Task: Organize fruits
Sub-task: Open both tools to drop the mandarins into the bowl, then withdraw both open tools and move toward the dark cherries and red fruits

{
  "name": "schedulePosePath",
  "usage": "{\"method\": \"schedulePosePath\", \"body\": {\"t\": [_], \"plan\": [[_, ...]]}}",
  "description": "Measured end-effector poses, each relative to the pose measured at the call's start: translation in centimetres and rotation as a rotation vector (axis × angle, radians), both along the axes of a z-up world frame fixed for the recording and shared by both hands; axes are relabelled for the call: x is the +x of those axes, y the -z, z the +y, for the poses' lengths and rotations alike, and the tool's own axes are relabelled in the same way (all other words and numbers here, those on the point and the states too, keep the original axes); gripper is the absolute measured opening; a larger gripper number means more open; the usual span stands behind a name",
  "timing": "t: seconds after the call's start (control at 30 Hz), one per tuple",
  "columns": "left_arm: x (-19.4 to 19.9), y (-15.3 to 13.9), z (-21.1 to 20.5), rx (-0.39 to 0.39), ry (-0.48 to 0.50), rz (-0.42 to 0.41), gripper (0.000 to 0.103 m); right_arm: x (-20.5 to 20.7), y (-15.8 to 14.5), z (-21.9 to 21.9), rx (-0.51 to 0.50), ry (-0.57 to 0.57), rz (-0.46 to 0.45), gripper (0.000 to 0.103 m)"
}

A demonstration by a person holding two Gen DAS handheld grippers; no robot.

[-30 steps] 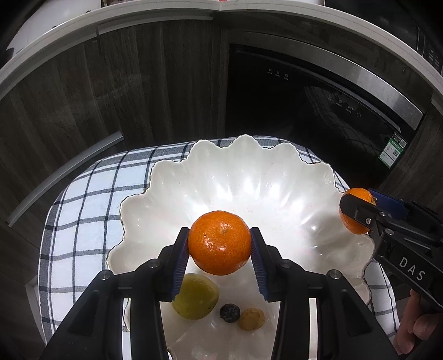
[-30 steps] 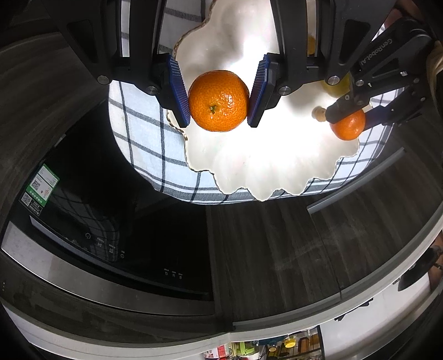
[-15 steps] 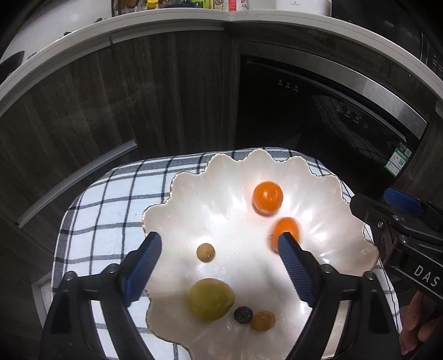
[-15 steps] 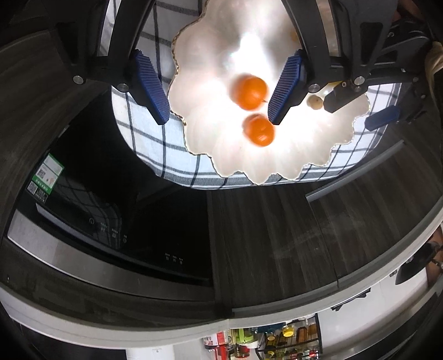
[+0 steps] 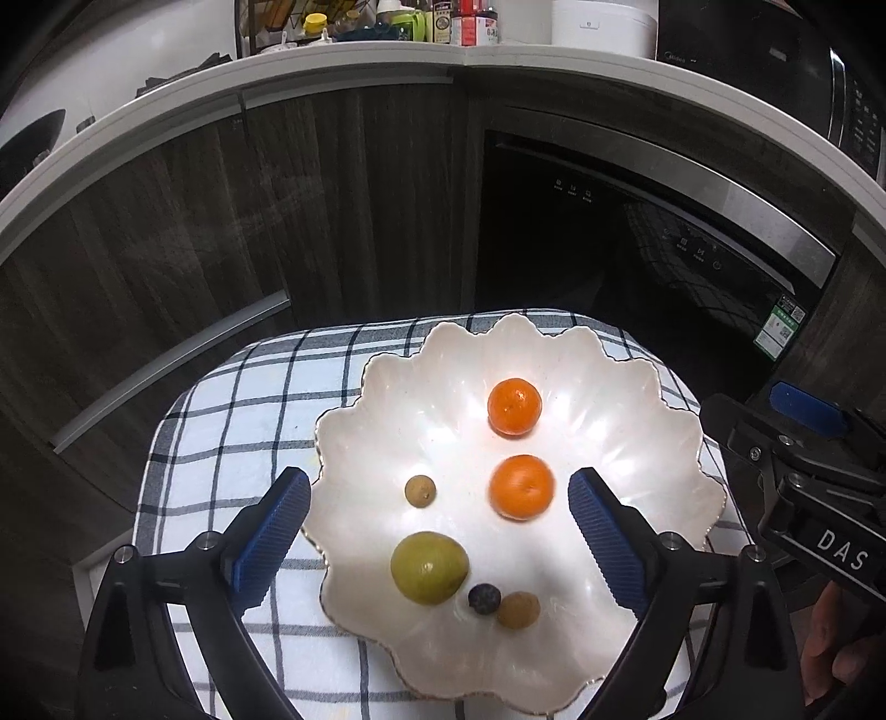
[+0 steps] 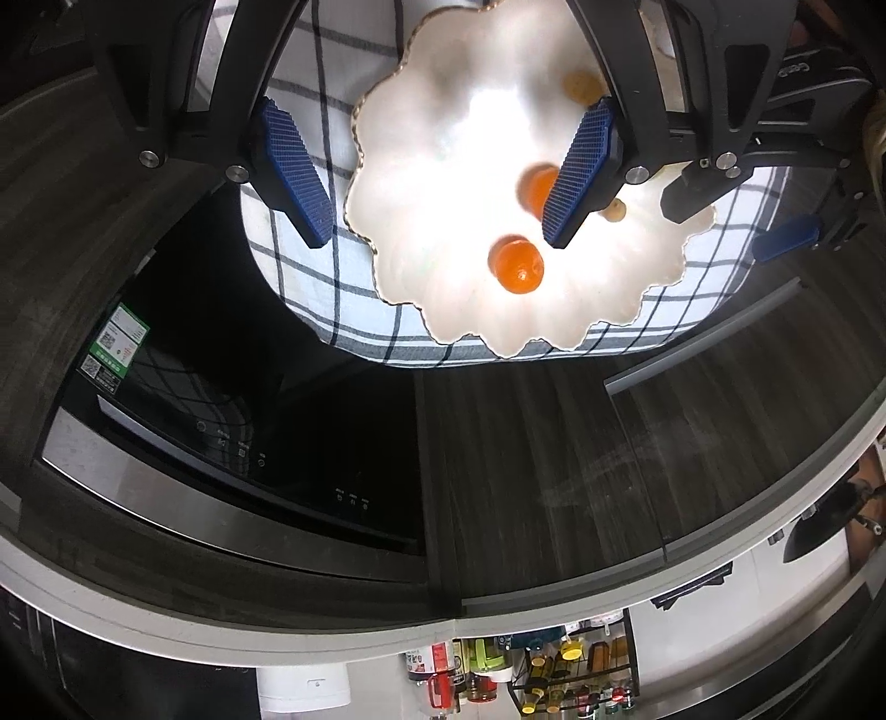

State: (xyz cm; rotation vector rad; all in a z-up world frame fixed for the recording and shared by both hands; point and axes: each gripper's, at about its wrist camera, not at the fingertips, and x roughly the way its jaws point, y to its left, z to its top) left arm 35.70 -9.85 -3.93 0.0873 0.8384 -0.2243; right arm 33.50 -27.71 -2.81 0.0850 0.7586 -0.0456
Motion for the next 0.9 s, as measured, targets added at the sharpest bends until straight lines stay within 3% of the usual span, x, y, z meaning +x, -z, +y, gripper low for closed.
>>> {"method": "schedulePosePath", "body": {"t": [0.9], "plan": [[-5.7, -2.6, 0.9, -0.019, 0.001, -0.042, 0.095, -5.6, -2.4, 0.5, -0.014, 0.006, -0.045, 0.079]]}}
